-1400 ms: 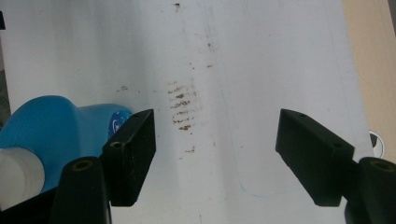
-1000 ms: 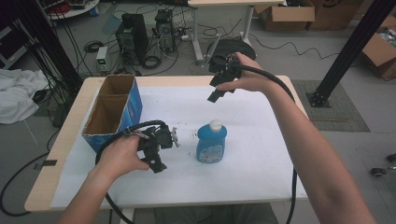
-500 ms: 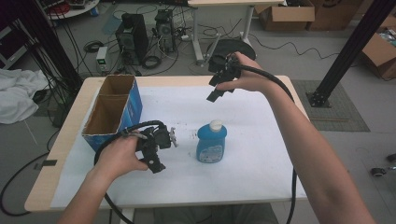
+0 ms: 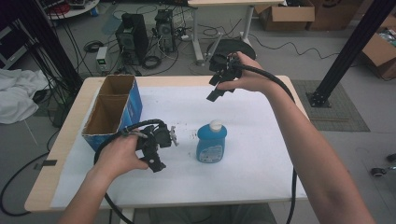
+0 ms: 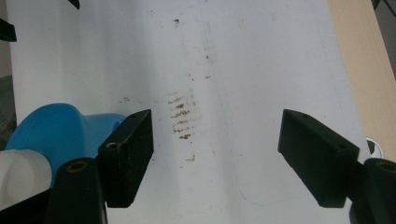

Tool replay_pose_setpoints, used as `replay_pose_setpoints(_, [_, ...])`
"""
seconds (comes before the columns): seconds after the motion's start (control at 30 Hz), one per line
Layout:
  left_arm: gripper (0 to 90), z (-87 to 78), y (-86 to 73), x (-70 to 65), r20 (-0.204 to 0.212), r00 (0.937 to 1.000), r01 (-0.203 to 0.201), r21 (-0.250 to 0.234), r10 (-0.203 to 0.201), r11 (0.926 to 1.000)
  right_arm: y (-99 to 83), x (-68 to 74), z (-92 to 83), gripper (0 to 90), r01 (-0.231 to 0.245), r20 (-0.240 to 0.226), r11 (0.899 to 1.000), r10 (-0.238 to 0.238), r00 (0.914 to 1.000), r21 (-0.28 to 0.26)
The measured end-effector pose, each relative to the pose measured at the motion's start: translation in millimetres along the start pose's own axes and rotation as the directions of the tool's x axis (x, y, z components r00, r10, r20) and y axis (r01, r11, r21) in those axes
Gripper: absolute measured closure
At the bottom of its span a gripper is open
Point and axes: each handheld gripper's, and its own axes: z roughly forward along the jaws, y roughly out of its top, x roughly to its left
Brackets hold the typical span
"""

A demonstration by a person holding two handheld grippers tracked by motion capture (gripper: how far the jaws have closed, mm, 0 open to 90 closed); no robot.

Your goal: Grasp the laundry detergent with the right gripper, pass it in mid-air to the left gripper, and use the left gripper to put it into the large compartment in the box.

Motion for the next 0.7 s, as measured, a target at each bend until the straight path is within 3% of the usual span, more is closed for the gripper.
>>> replay_pose_setpoints(0.3, [13.3, -2.4, -1.1, 0.6, -0.004, 1.0000, 0.005, 0.007, -0.005, 1.0000, -11.0, 1.7, -9.0, 26.3, -0.016, -0.001, 0.998, 0.016, 0.9999, -0.058])
replay_pose_setpoints(0.7, [13.2, 0.2, 4.6, 1.3, -0.001, 1.0000, -0.003, 0.022, 0.003, 0.9998, -37.1, 4.8, -24.8, 23.4, -0.028, -0.026, 0.986, 0.024, 0.9994, -0.165])
